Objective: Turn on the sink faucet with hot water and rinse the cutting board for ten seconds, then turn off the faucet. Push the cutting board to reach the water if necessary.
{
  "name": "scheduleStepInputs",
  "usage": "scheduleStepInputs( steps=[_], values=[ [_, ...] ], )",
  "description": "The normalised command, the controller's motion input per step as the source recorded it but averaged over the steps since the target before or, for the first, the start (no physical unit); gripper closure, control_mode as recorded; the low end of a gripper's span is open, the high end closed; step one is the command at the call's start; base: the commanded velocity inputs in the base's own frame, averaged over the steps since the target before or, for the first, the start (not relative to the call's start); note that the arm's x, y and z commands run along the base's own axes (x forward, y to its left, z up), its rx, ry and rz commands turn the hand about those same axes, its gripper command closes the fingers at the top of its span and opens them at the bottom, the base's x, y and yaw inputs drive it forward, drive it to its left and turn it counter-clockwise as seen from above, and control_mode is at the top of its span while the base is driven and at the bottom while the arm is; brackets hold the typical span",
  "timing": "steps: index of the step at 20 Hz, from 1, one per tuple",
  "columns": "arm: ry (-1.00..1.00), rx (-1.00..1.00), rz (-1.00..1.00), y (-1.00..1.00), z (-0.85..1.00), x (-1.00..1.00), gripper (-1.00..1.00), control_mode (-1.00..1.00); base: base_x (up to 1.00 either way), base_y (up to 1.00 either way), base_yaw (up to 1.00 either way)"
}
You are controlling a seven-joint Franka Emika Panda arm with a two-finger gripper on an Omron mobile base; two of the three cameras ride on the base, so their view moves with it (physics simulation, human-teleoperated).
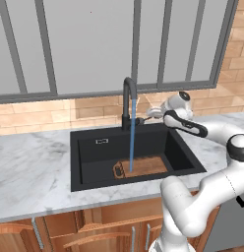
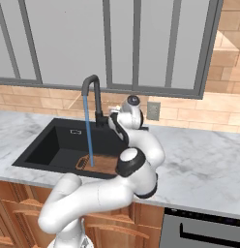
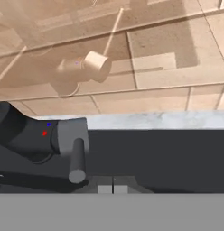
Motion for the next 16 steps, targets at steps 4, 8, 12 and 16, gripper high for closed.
scheduleStepInputs(
  steps=[4, 8, 12, 16],
  values=[
    [0.00, 0.04, 0.07, -0.13, 0.04, 0.00, 1.00, -1.00, 0.00, 0.00, 0.00],
    [0.00, 0.01, 0.06, -0.05, 0.00, 0.00, 1.00, -1.00, 0.00, 0.00, 0.00],
    [0.00, 0.00, 0.02, 0.03, 0.00, -0.04, 1.00, -1.00, 0.00, 0.00, 0.00],
    [0.00, 0.00, 0.00, 0.19, 0.00, 0.00, 1.00, -1.00, 0.00, 0.00, 0.00]
  ],
)
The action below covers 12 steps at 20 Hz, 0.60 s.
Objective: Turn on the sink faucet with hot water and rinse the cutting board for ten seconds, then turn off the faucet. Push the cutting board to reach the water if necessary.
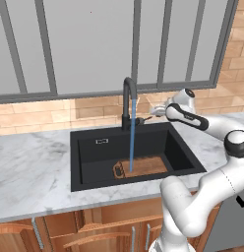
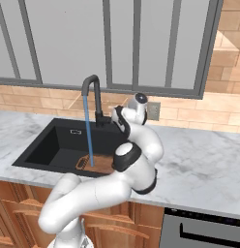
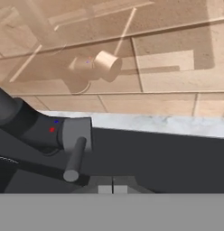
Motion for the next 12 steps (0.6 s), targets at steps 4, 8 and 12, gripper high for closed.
scheduleStepInputs(
  steps=[4, 8, 12],
  values=[
    [0.00, 0.00, 0.00, 0.25, 0.00, 0.00, 1.00, -1.00, 0.00, 0.00, 0.00],
    [0.00, 0.00, 0.00, 0.14, 0.00, 0.00, 1.00, -1.00, 0.00, 0.00, 0.00],
    [0.00, 0.00, 0.00, 0.06, 0.00, 0.00, 1.00, -1.00, 0.00, 0.00, 0.00]
  ],
)
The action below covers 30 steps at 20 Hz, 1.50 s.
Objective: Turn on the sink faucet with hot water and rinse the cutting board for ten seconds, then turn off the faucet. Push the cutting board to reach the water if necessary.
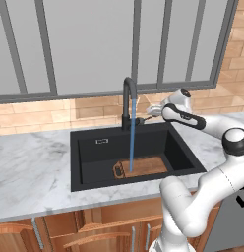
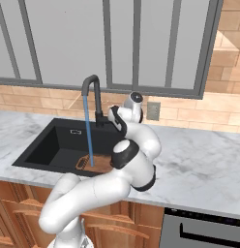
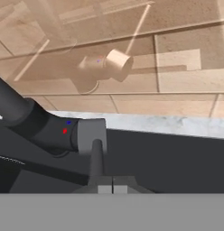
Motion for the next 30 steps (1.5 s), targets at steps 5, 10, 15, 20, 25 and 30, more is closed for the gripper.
scheduleStepInputs(
  steps=[5, 10, 15, 20, 25, 30],
  values=[
    [0.00, 0.00, 0.00, 0.07, 0.00, 0.00, 1.00, -1.00, 0.00, 0.00, 0.00],
    [0.00, 0.00, 0.00, -0.01, 0.00, 0.00, 1.00, -1.00, 0.00, 0.00, 0.00],
    [0.00, 0.00, 0.00, -0.19, 0.00, 0.00, 1.00, -1.00, 0.00, 0.00, 0.00],
    [0.00, 0.00, 0.00, -0.13, 0.00, 0.00, 1.00, -1.00, 0.00, 0.00, 0.00],
    [0.00, 0.00, 0.00, 0.00, 0.00, 0.02, 1.00, -1.00, 0.00, 0.00, 0.00],
    [0.00, 0.00, 0.00, 0.00, -0.01, 0.10, 1.00, -1.00, 0.00, 0.00, 0.00]
  ],
)
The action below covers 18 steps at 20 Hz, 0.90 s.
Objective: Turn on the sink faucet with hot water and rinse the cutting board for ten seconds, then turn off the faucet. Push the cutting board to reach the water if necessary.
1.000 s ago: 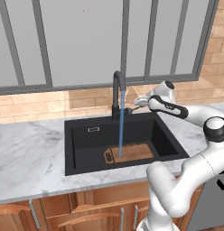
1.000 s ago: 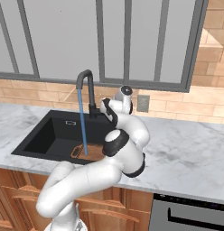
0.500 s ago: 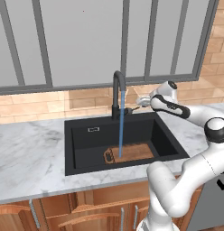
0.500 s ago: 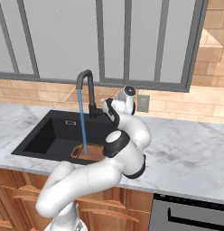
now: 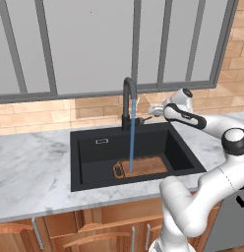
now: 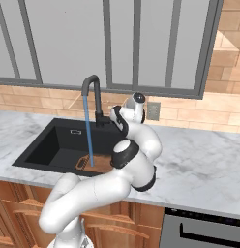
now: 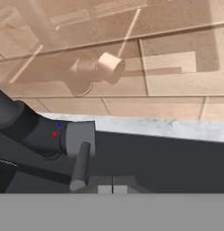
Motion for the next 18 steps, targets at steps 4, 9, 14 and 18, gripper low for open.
scheduleStepInputs(
  steps=[4, 9, 14, 18],
  values=[
    [0.00, 0.00, 0.00, 0.00, -0.08, 0.05, 1.00, -1.00, 0.00, 0.00, 0.00],
    [0.00, 0.00, 0.00, 0.00, -0.22, 0.00, 1.00, -1.00, 0.00, 0.00, 0.00],
    [0.00, 0.00, 0.00, 0.00, -0.09, 0.00, 1.00, -1.00, 0.00, 0.00, 0.00],
    [0.00, 0.00, 0.00, 0.03, 0.00, 0.00, 1.00, -1.00, 0.00, 0.00, 0.00]
  ],
)
